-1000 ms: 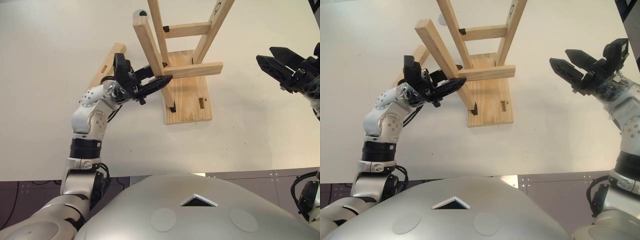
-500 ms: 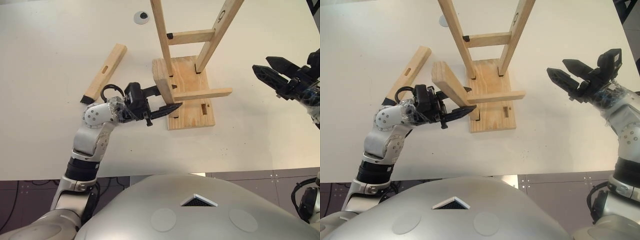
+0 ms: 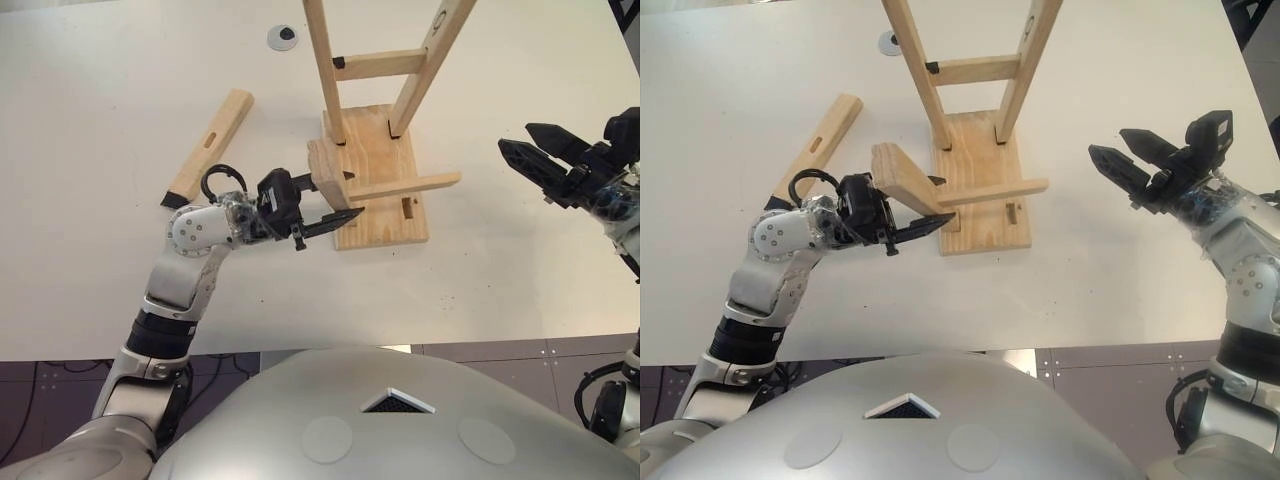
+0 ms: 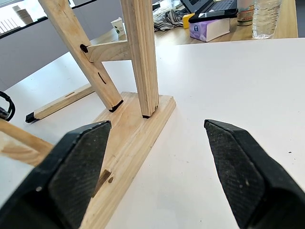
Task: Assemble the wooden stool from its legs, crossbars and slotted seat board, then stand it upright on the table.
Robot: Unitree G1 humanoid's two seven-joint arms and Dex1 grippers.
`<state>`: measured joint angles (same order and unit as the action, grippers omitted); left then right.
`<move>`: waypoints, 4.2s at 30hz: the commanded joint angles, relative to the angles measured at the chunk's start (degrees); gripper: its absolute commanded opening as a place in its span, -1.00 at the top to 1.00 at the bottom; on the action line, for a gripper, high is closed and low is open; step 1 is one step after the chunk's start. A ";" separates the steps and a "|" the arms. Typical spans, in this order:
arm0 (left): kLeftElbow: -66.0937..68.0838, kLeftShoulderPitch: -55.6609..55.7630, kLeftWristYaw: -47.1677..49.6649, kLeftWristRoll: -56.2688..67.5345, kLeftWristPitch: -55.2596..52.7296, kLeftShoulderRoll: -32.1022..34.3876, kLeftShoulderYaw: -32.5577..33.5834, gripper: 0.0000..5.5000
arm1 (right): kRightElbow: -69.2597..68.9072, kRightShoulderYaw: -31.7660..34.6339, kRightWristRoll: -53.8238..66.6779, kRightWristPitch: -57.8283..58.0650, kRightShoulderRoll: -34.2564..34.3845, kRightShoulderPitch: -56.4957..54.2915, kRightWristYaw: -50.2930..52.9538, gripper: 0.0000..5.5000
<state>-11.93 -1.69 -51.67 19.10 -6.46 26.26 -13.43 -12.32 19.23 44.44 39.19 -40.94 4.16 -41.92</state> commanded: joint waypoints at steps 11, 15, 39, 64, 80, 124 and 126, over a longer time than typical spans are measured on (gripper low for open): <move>12.71 5.05 -1.69 -4.68 -2.12 14.59 11.72 -0.44 | -2.86 1.44 -1.22 -1.54 2.55 5.43 2.07 -0.31; 21.39 10.90 6.95 -6.85 -2.81 10.80 14.35 -0.44 | -2.87 1.13 -1.77 -1.84 3.36 5.33 2.56 -0.31; 32.58 18.17 12.16 -7.96 -13.81 8.24 17.66 0.24 | -1.78 2.49 -0.57 -1.48 4.33 -0.46 4.80 -0.31; 9.74 46.87 -1.43 47.12 -49.78 -2.44 23.43 0.26 | -7.40 -7.41 56.13 4.52 20.09 -46.93 42.33 -0.58; 8.31 47.04 1.58 51.33 -52.49 -4.26 23.69 0.26 | -6.80 -10.86 55.93 3.17 20.41 -46.24 42.43 0.01; 17.33 42.12 -0.16 38.79 -49.28 2.84 26.51 -0.79 | -7.23 -9.32 11.73 -4.15 17.47 -4.45 13.85 0.24; 17.74 41.98 -0.49 38.03 -48.89 3.12 26.14 -0.79 | -5.91 -9.93 10.13 -4.69 17.38 -4.27 13.23 0.24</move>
<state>5.42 39.61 -52.34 58.51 -55.51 28.87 13.40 -19.09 10.24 56.27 34.85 -24.70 -0.11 -28.33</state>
